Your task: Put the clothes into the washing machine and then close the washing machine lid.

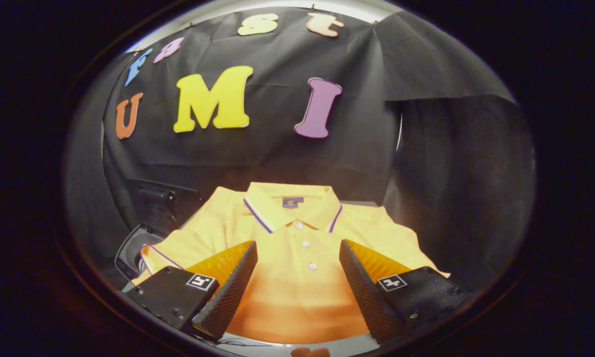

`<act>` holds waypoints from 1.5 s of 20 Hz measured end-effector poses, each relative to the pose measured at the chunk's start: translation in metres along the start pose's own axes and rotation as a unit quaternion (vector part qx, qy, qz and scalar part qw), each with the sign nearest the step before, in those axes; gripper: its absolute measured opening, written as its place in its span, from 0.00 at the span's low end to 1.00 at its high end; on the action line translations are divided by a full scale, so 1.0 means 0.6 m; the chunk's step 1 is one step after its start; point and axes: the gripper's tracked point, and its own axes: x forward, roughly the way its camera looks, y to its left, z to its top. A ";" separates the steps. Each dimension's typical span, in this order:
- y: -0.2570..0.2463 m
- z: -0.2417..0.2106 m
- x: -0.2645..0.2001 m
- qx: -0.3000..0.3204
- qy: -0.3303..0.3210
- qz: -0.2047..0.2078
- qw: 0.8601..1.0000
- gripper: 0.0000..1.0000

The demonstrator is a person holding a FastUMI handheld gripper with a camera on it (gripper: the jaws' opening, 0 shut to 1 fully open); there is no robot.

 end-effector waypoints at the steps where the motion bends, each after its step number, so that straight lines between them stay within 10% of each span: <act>1: 0.001 -0.010 0.009 0.011 0.024 0.006 1.000 1.00; 15: 0.017 -0.030 0.032 0.001 0.183 0.033 0.983 0.98; 16: 0.016 -0.029 0.029 -0.008 0.191 0.040 0.981 0.94; 20: 0.010 -0.023 0.035 0.000 0.224 0.023 0.974 0.07; 30: 0.025 0.046 -0.009 0.031 0.224 -0.001 0.974 0.05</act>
